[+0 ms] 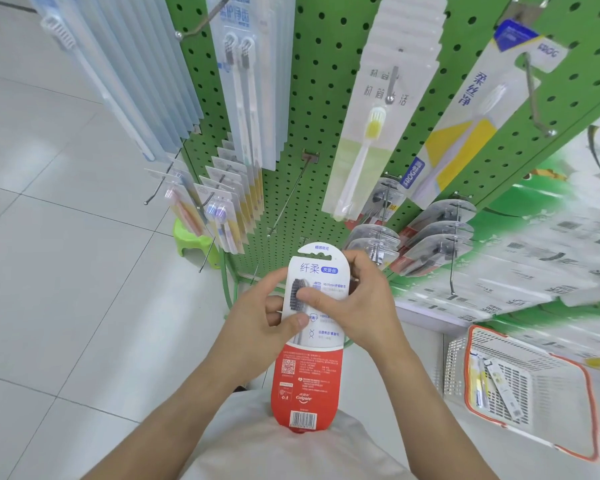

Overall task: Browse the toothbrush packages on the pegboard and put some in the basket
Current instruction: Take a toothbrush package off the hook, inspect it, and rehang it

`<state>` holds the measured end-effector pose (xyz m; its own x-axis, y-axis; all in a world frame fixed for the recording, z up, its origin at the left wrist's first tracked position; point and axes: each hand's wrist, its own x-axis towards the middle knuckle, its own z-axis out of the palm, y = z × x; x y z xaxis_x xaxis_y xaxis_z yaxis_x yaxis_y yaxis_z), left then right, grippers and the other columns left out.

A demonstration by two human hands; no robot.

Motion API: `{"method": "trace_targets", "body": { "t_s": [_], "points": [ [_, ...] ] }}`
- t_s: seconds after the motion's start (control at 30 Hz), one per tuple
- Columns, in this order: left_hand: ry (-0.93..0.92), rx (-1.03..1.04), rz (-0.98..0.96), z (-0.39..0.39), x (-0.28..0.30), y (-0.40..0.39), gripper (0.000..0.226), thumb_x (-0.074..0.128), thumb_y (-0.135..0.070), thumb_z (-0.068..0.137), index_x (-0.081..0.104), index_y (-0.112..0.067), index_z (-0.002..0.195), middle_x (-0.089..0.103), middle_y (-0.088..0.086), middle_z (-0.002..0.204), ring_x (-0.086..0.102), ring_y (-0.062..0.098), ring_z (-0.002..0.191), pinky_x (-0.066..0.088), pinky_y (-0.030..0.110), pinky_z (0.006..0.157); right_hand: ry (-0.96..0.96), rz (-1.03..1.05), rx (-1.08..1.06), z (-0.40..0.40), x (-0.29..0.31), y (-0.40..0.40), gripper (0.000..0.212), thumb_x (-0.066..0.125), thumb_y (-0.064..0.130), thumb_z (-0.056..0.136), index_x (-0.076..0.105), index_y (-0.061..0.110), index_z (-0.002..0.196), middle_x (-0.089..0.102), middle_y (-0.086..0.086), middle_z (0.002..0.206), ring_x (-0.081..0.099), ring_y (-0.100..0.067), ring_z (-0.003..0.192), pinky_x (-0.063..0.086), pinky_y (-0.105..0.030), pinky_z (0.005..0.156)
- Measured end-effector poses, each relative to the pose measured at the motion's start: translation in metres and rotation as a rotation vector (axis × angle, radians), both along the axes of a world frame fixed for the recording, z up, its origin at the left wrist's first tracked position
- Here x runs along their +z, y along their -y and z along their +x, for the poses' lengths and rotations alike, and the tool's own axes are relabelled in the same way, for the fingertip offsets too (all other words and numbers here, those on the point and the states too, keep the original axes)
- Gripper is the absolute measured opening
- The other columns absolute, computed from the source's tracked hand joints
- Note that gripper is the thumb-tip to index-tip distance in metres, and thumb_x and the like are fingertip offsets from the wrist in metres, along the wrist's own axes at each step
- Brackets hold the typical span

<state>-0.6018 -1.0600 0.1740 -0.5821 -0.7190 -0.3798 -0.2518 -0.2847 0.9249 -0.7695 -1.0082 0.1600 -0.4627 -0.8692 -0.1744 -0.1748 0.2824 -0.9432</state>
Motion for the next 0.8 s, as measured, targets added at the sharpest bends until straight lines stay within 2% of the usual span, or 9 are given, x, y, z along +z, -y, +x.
{"method": "trace_targets", "body": {
  "t_s": [0.1,0.23,0.3,0.4,0.5,0.67,0.8],
  "points": [
    [-0.024,-0.029,0.003,0.001,-0.003,0.0,0.058,0.063,0.002,0.095,0.046,-0.029,0.142,0.079,0.005,0.097,0.076,0.022,0.089,0.06,0.032,0.072,0.089,-0.022,-0.001,-0.001,-0.007,-0.006,0.05,0.093,0.021,0.071,0.06,0.024,0.109,0.074,0.014,0.097,0.072,-0.008,0.087,0.06,-0.032,0.07],
    [-0.009,-0.047,-0.021,0.001,-0.008,0.001,0.057,0.062,0.001,0.096,0.045,-0.024,0.145,0.079,0.005,0.097,0.076,0.025,0.088,0.061,0.038,0.073,0.243,-0.138,-0.015,0.003,-0.013,-0.017,0.031,0.071,0.025,0.09,0.064,0.026,0.12,0.076,-0.001,0.105,0.073,-0.018,0.089,0.058,-0.03,0.067],
    [-0.004,-0.045,-0.02,0.0,-0.009,-0.001,0.056,0.062,0.001,0.096,0.046,-0.023,0.144,0.079,0.004,0.096,0.076,0.025,0.087,0.061,0.04,0.073,0.266,-0.123,-0.007,0.004,-0.016,-0.023,0.033,0.066,0.022,0.095,0.062,0.028,0.127,0.077,-0.004,0.108,0.075,-0.023,0.091,0.06,-0.034,0.069],
    [0.024,-0.028,-0.023,0.002,-0.011,0.0,0.057,0.063,0.001,0.095,0.045,-0.021,0.144,0.079,0.002,0.099,0.076,0.022,0.087,0.062,0.036,0.072,0.232,-0.046,0.075,0.004,-0.025,-0.034,0.046,0.072,0.018,0.094,0.056,0.033,0.134,0.076,-0.001,0.111,0.074,-0.029,0.096,0.061,-0.043,0.076],
    [0.079,-0.087,-0.077,0.004,-0.013,0.001,0.059,0.063,-0.001,0.095,0.042,-0.023,0.145,0.076,-0.002,0.11,0.075,0.014,0.09,0.061,0.028,0.074,0.194,0.004,0.144,0.005,-0.027,-0.045,0.06,0.08,0.016,0.087,0.052,0.039,0.136,0.077,0.0,0.106,0.074,-0.026,0.091,0.058,-0.037,0.07],
    [0.125,-0.206,-0.105,0.014,-0.015,0.0,0.078,0.071,-0.003,0.09,0.033,-0.039,0.148,0.067,-0.011,0.125,0.074,0.013,0.095,0.061,0.033,0.08,0.206,0.076,0.216,0.01,-0.027,-0.057,0.087,0.091,0.018,0.074,0.043,0.048,0.14,0.076,0.0,0.112,0.073,-0.026,0.1,0.061,-0.05,0.083],
    [0.134,-0.258,-0.088,0.02,-0.015,0.005,0.087,0.078,-0.006,0.085,0.031,-0.055,0.141,0.063,-0.012,0.131,0.073,0.013,0.1,0.062,0.034,0.078,0.201,0.122,0.302,0.012,-0.019,-0.061,0.105,0.094,0.009,0.067,0.035,0.049,0.143,0.071,0.01,0.121,0.07,-0.015,0.106,0.06,-0.035,0.079]
  ]
}}
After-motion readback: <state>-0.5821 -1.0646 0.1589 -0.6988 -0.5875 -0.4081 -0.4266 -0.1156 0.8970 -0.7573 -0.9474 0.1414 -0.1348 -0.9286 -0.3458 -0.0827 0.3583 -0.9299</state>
